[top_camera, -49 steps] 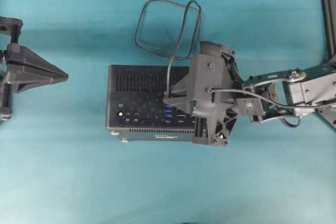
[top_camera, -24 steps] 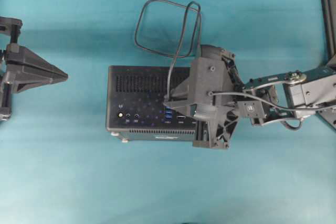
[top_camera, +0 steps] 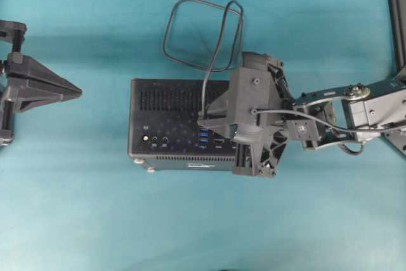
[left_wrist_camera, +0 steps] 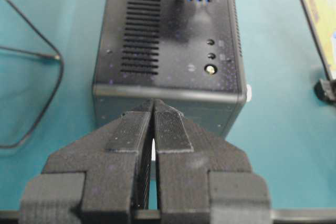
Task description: Insert the USB into the PC box with both arms.
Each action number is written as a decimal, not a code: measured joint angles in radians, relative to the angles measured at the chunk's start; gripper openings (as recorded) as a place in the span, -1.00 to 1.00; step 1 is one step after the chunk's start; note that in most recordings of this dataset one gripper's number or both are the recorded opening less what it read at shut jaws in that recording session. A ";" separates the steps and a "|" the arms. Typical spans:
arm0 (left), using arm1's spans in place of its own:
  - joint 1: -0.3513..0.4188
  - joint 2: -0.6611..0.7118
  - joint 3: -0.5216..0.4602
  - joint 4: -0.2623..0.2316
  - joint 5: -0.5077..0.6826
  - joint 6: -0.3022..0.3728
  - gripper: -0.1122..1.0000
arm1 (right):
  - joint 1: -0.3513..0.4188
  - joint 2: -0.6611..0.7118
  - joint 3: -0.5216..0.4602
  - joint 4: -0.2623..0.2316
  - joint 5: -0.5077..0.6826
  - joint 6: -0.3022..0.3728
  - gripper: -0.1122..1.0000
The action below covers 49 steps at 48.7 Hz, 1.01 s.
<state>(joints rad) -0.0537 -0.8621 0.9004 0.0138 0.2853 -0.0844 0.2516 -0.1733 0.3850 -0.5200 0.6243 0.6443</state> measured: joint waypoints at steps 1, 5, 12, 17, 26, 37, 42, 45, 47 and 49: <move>0.000 0.002 0.000 0.000 0.000 0.000 -0.80 | 0.003 0.000 0.000 0.002 -0.002 0.000 -0.64; 0.000 0.000 0.000 0.000 0.000 0.000 -0.80 | 0.006 0.002 -0.002 0.006 -0.003 0.002 -0.64; 0.000 0.000 0.000 0.000 0.000 0.000 -0.80 | 0.000 0.000 -0.003 0.008 0.002 0.000 -0.64; 0.000 0.000 0.000 0.000 0.000 0.000 -0.80 | -0.006 -0.002 -0.003 0.008 -0.002 0.000 -0.64; 0.002 -0.002 0.000 0.000 0.000 0.000 -0.80 | -0.014 -0.005 -0.002 0.012 -0.002 0.000 -0.64; 0.000 -0.006 0.000 0.000 0.000 0.000 -0.80 | -0.017 -0.008 -0.002 0.012 -0.020 0.000 -0.59; 0.002 -0.008 0.000 0.000 0.000 0.000 -0.80 | -0.018 -0.006 0.000 0.012 -0.043 0.000 -0.51; 0.000 -0.011 0.002 0.000 0.000 0.000 -0.80 | -0.020 -0.008 -0.002 0.012 -0.052 0.000 -0.47; 0.000 -0.017 0.005 0.000 0.000 -0.002 -0.80 | -0.021 -0.006 0.000 0.012 -0.057 0.000 -0.43; 0.000 -0.021 0.006 0.000 0.000 0.000 -0.80 | -0.023 -0.006 -0.002 0.012 -0.061 0.000 -0.38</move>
<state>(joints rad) -0.0537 -0.8836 0.9066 0.0138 0.2853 -0.0844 0.2286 -0.1795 0.3835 -0.5077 0.5630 0.6443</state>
